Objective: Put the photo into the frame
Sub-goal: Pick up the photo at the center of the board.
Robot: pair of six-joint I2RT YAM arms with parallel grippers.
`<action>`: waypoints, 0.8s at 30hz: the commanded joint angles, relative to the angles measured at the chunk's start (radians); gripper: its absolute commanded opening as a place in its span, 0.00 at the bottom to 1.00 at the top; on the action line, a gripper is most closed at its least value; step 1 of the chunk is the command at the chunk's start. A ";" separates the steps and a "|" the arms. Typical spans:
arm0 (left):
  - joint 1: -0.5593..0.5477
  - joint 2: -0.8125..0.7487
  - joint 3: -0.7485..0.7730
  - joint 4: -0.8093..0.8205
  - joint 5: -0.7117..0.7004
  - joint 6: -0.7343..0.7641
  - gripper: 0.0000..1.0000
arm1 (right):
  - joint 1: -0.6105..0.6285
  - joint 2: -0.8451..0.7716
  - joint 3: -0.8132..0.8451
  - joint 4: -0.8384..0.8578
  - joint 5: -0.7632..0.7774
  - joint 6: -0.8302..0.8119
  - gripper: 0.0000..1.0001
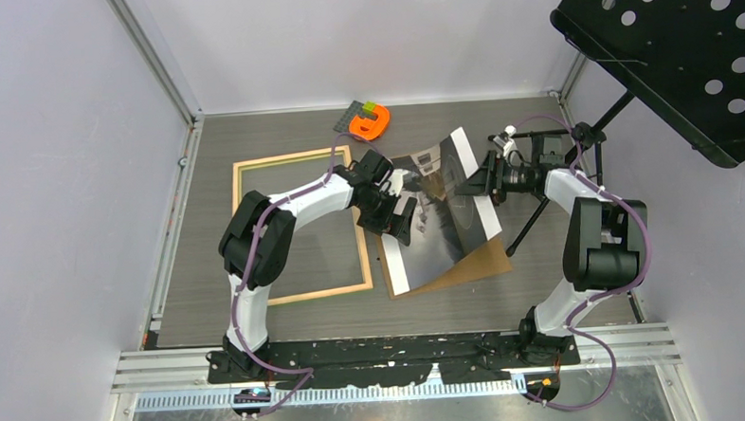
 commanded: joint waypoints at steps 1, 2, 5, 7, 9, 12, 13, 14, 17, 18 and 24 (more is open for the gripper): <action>-0.013 0.001 -0.025 0.003 0.008 0.011 0.97 | -0.012 -0.042 0.039 -0.055 0.022 -0.038 0.65; -0.013 0.000 -0.025 0.003 0.007 0.012 0.97 | -0.011 -0.037 0.043 -0.074 0.042 -0.057 0.64; -0.013 0.001 -0.024 0.002 0.007 0.010 0.97 | -0.009 -0.023 0.061 -0.094 0.086 -0.086 0.62; -0.013 0.000 -0.025 0.002 0.007 0.010 0.97 | -0.007 -0.007 0.079 -0.113 0.125 -0.109 0.61; -0.013 -0.001 -0.025 0.001 0.009 0.010 0.97 | -0.005 0.011 0.098 -0.126 0.159 -0.129 0.59; -0.014 -0.001 -0.024 0.002 0.007 0.010 0.97 | 0.006 0.040 0.129 -0.145 0.222 -0.148 0.55; -0.013 0.000 -0.023 0.002 0.008 0.011 0.97 | 0.009 0.053 0.136 -0.149 0.233 -0.157 0.53; -0.013 0.000 -0.023 0.001 0.008 0.010 0.97 | 0.016 0.058 0.147 -0.154 0.254 -0.162 0.51; -0.013 0.003 -0.022 0.000 0.009 0.010 0.97 | 0.029 0.095 0.166 -0.157 0.275 -0.168 0.47; -0.013 0.006 -0.020 -0.001 0.009 0.011 0.97 | 0.035 0.102 0.173 -0.156 0.275 -0.168 0.45; -0.013 -0.003 -0.022 -0.001 0.006 0.016 0.97 | 0.050 0.116 0.180 -0.149 0.275 -0.173 0.22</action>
